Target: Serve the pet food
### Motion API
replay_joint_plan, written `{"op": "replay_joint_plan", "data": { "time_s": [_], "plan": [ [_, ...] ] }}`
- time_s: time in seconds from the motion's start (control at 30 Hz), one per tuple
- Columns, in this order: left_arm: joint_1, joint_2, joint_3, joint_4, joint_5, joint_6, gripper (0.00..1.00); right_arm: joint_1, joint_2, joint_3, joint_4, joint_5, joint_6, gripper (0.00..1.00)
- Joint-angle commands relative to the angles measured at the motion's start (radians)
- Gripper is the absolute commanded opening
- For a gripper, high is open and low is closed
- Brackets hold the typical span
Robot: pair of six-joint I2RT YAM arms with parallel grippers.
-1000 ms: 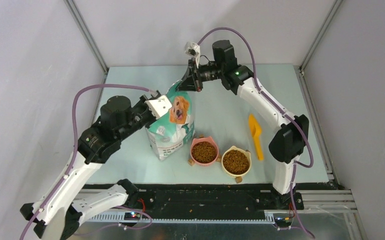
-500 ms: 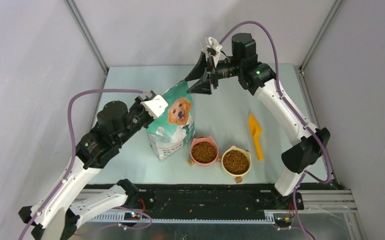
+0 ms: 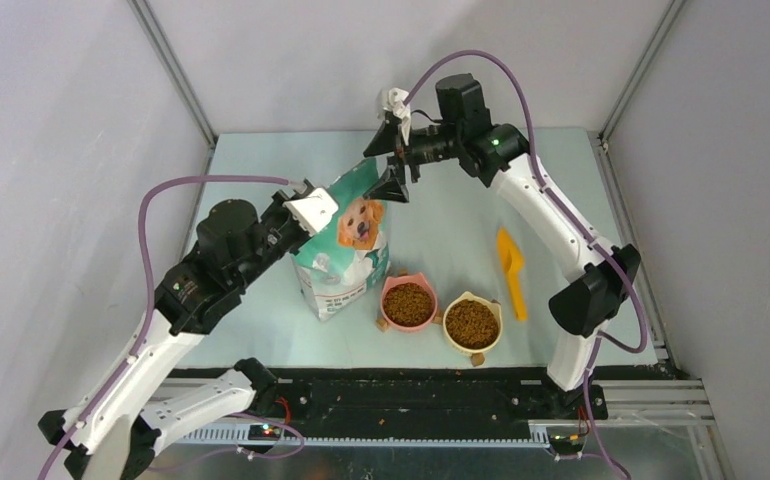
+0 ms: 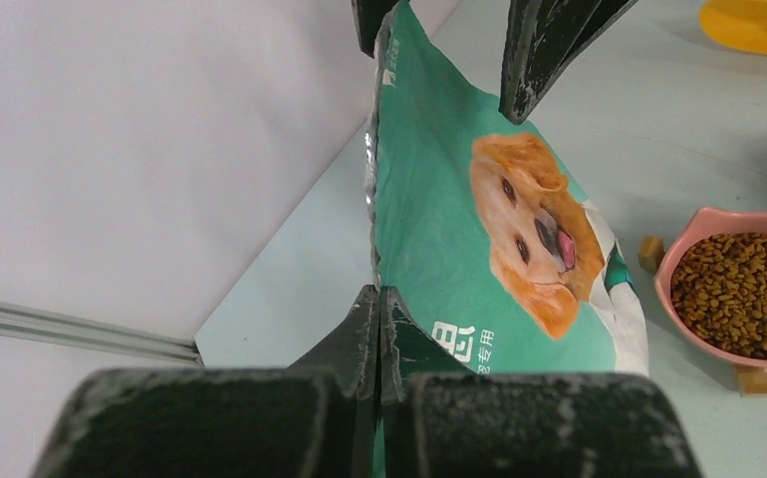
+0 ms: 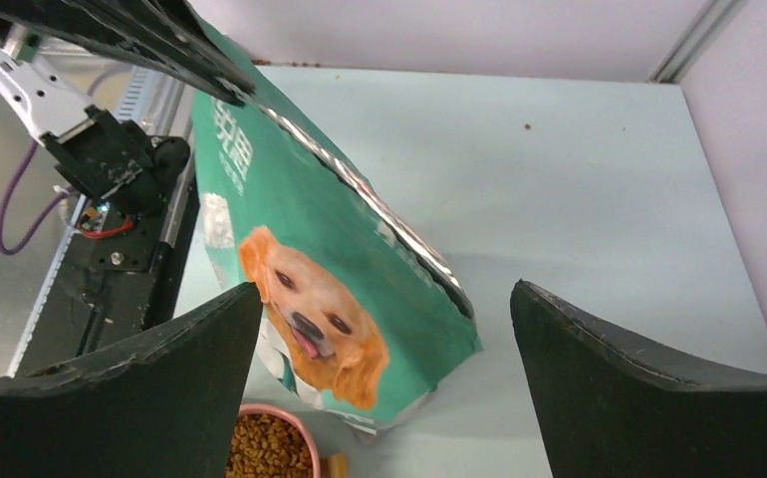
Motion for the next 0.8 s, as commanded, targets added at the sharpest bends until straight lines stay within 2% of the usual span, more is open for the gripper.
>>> {"op": "replay_joint_plan", "data": {
  "time_s": [0.0,0.07,0.13,0.17,0.2,0.23,0.27,0.4,0.47,0.53,0.77],
  "plan": [
    [0.000,0.004,0.017,0.079,0.034,0.000,0.00,-0.020,-0.028,-0.036,0.064,-0.002,-0.030,0.99],
    [0.002,0.008,0.022,0.086,0.033,-0.017,0.03,-0.021,-0.017,-0.030,0.058,-0.022,-0.038,0.99],
    [0.001,0.009,0.027,0.083,0.043,-0.024,0.20,-0.020,0.000,-0.012,0.042,-0.043,-0.047,0.96],
    [0.000,0.012,0.028,0.080,0.059,-0.023,0.37,-0.020,0.006,0.000,0.039,-0.054,-0.048,0.95],
    [0.001,0.013,0.030,0.076,0.070,-0.023,0.49,-0.020,0.016,0.005,0.037,-0.059,-0.043,0.92],
    [0.001,0.020,0.032,0.073,0.074,-0.023,0.55,-0.020,0.021,0.011,0.042,-0.073,-0.037,0.90],
    [0.000,0.026,0.039,0.067,0.076,-0.023,0.67,-0.021,0.029,0.014,0.057,-0.082,-0.022,0.87],
    [0.001,0.076,0.064,0.046,0.079,-0.003,0.92,-0.023,0.059,0.034,0.101,-0.131,0.034,0.73],
    [0.002,0.102,0.084,0.022,0.090,0.015,0.99,-0.024,0.080,0.065,0.092,-0.152,0.044,0.67],
    [0.002,0.128,0.108,-0.004,0.095,0.029,0.99,-0.023,0.100,0.091,0.086,-0.172,0.048,0.64],
    [0.055,0.167,0.165,-0.055,0.113,0.059,0.99,-0.033,0.128,0.148,-0.022,-0.215,-0.030,0.24]
  ]
}}
